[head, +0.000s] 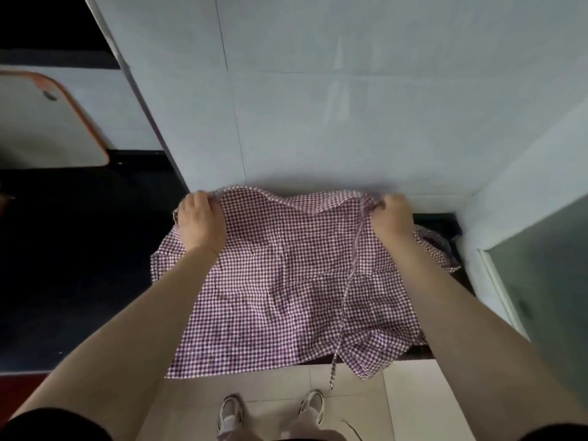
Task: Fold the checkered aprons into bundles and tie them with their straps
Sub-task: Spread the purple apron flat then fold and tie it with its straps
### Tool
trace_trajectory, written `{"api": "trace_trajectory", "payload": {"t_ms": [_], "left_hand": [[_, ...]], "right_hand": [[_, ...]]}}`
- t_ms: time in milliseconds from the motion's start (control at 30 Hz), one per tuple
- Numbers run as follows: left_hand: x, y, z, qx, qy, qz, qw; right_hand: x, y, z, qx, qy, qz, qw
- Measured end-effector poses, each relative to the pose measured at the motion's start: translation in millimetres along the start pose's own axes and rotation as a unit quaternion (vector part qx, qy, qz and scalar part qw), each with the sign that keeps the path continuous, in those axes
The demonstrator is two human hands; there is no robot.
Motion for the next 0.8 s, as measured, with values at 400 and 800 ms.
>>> {"api": "trace_trajectory", "payload": {"t_ms": [400, 800], "left_hand": [[-42, 85, -96, -0.363, 0.052, 0.295, 0.882], [-58, 120, -108, -0.418, 0.089, 0.327, 0.843]], "right_hand": [[38, 91, -82, -0.3, -0.02, -0.232, 0.925], [90, 134, -101, -0.261, 0.036, -0.15, 0.953]]}}
Point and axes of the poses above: each hand's wrist, its own z-axis towards the middle knuckle, its own y-axis out of the palm, x = y × z, the point moved 8 cm from there along z, towards the middle knuckle, and after that the axes turned 6 degrees about z, right-handed, at the moved point
